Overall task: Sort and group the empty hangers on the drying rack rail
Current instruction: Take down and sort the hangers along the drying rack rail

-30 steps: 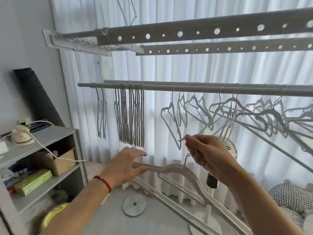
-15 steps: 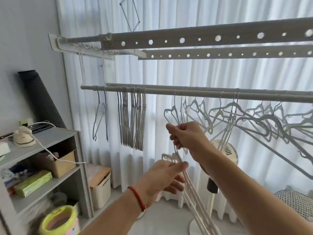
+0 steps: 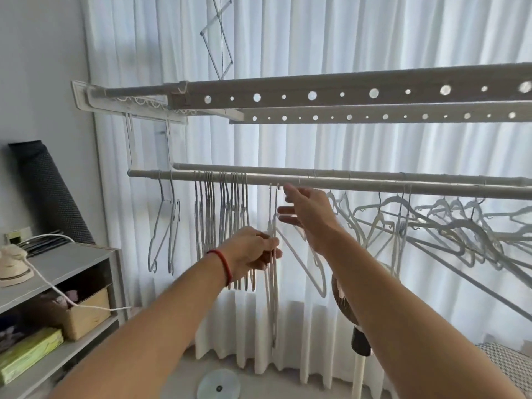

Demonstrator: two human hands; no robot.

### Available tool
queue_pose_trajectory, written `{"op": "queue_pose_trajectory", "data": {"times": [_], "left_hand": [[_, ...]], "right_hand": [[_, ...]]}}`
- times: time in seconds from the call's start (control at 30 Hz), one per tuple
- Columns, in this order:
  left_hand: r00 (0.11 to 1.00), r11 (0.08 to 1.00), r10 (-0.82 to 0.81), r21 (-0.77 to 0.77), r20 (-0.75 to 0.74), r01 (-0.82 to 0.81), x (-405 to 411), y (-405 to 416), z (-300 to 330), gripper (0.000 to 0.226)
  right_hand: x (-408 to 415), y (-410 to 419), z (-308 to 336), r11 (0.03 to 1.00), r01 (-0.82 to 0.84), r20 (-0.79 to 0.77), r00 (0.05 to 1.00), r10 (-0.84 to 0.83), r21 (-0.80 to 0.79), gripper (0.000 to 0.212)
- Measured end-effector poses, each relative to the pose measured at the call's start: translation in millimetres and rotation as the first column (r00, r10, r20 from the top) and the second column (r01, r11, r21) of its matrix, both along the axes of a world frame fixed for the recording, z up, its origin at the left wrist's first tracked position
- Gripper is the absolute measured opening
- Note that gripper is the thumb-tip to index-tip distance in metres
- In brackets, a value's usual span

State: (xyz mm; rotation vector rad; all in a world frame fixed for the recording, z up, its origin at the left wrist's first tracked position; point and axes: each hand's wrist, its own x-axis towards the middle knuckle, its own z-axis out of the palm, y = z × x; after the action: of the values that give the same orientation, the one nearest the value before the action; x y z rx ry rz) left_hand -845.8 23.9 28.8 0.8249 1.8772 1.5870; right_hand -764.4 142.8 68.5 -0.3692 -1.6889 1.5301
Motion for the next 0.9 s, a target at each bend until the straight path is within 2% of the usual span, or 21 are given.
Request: {"op": "queue_pose_trajectory", "data": {"times": [0.1,0.2,0.37,0.47,0.53,0.63,0.73,0.8,0.83,0.9], "left_hand": [[0.998,1.0,-0.03,-0.005,0.049,0.03,-28.6,19.6,18.7,0.021],[0.996,0.998,-0.064,0.017,0.067,0.063,-47.1,43.2,29.4,0.026],[0.988,0.997,-0.071,0.044,0.139,0.065,-65.3,76.8,43.6,0.014],[0.988,0.999,-0.053,-0.001,0.146,0.053,-68.8,91.1,36.2,0.014],[0.993,0.999,-0.036,-0.03,0.115,0.04,-68.4,98.7,23.2,0.014],[0.996,1.0,-0.006,-0.013,0.09,0.007,-64.2,102.0,10.3,0.014],[0.996,0.996,0.081,-0.039,-0.03,-0.082,-57.1,98.9,10.7,0.02],[0.974,0.983,0.135,-0.103,-0.184,-0.155,-49.9,96.6,14.5,0.021],[0.938,0.966,0.15,-0.155,-0.311,-0.206,-47.5,95.7,15.8,0.019],[0.797,0.913,0.134,-0.239,-0.588,-0.33,-41.8,92.9,17.5,0.021]], "right_hand": [[11.0,8.0,-14.1,0.987,0.086,0.071,0.993,-0.097,0.135,0.02],[31.3,19.4,-30.7,0.971,0.074,0.114,0.988,-0.102,0.228,0.016],[73.8,52.0,-39.6,0.942,0.055,0.175,0.977,-0.119,0.33,0.014],[93.1,78.4,-39.0,0.879,0.184,0.182,0.94,-0.288,0.439,0.013],[104.1,101.0,-41.9,0.797,0.29,0.175,0.882,-0.437,0.529,0.015],[116.4,133.9,-50.9,0.696,0.397,0.227,0.749,-0.623,0.599,0.035],[119.3,155.8,-60.7,0.711,0.431,0.361,0.645,-0.673,0.555,0.06],[115.0,167.1,-66.9,0.787,0.42,0.442,0.662,-0.606,0.452,0.072],[112.6,171.9,-70.1,0.822,0.408,0.461,0.686,-0.563,0.397,0.074],[108.4,178.8,-76.0,0.862,0.394,0.477,0.719,-0.504,0.318,0.074]]}}
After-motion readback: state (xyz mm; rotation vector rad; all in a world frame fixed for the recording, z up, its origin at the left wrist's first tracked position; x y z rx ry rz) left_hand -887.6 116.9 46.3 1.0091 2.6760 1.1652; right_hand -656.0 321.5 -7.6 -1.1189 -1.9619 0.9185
